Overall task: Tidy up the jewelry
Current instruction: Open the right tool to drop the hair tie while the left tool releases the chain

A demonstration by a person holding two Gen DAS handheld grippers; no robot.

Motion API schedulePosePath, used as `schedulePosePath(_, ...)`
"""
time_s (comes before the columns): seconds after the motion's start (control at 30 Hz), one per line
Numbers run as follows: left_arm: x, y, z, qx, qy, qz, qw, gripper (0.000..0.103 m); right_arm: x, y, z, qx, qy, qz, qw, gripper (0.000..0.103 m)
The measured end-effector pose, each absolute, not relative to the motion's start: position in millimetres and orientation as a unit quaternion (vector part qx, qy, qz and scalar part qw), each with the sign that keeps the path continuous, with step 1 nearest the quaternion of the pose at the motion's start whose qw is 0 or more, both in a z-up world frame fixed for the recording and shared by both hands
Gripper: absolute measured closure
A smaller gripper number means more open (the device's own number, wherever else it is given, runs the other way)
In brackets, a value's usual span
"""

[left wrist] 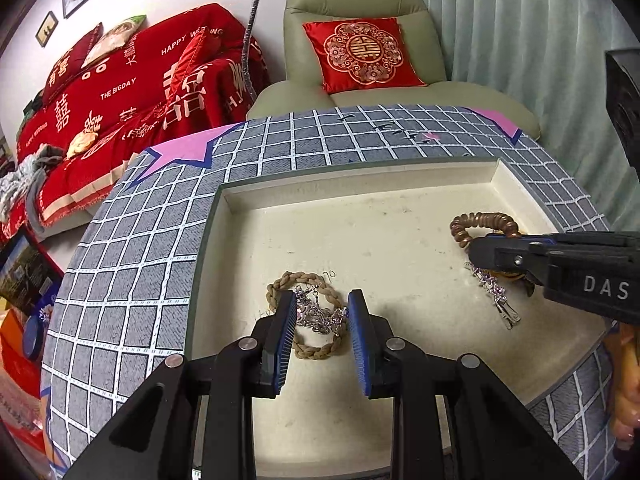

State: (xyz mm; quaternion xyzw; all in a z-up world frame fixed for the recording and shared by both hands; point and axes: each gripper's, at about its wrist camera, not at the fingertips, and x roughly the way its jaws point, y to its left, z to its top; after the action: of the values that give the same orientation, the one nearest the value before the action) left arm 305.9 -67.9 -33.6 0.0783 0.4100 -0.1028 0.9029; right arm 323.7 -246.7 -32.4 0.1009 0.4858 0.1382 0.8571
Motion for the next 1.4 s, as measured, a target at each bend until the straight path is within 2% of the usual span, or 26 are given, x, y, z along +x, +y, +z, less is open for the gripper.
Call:
schedulePosePath(0.2, 308, -69, -38, 0.081, 0.413, -0.099, 0.902, 0.066, 325, -246, -38, 0.093, 0.495, 0.131, 0.854, 0.091)
schedulePosePath(0.27, 308, -70, -39, 0.083, 0.414, -0.099, 0.901, 0.066, 326, -248, -40, 0.096, 0.501, 0.128, 0.851, 0.087)
schedulePosePath(0.4, 307, -71, -42, 0.085, 0.417, -0.097, 0.9, 0.066, 325, -250, -39, 0.101, 0.498, 0.123, 0.852, 0.053)
schedulePosePath(0.5, 308, -70, -43, 0.082, 0.419, -0.096, 0.899, 0.066, 323, -252, -33, 0.103, 0.491, 0.122, 0.856, 0.051)
schedulePosePath(0.63, 307, -70, -43, 0.079, 0.422, -0.097, 0.898, 0.066, 321, -259, -22, 0.127, 0.479, 0.126, 0.859, 0.031)
schedulePosePath(1.03, 308, -73, -35, 0.065, 0.42, -0.099, 0.9, 0.066, 298, -273, 8, 0.148, 0.442, 0.117, 0.877, 0.03)
schedulePosePath(1.07, 309, -73, -34, 0.064, 0.419, -0.099, 0.9, 0.06, 296, -275, 10, 0.151, 0.441, 0.116, 0.877, 0.03)
schedulePosePath(1.1, 308, -73, -32, 0.063, 0.417, -0.096, 0.902, 0.042, 294, -276, 11, 0.152, 0.441, 0.115, 0.877, 0.03)
schedulePosePath(1.13, 308, -73, -30, 0.06, 0.412, -0.089, 0.905, 0.009, 292, -278, 11, 0.153, 0.442, 0.115, 0.877, 0.03)
schedulePosePath(1.17, 306, -72, -27, 0.058, 0.402, -0.081, 0.91, 0.0, 291, -279, 11, 0.153, 0.442, 0.115, 0.876, 0.03)
schedulePosePath(1.4, 302, -73, -14, 0.061, 0.382, -0.076, 0.919, 0.0, 282, -284, 12, 0.161, 0.443, 0.11, 0.875, 0.028)
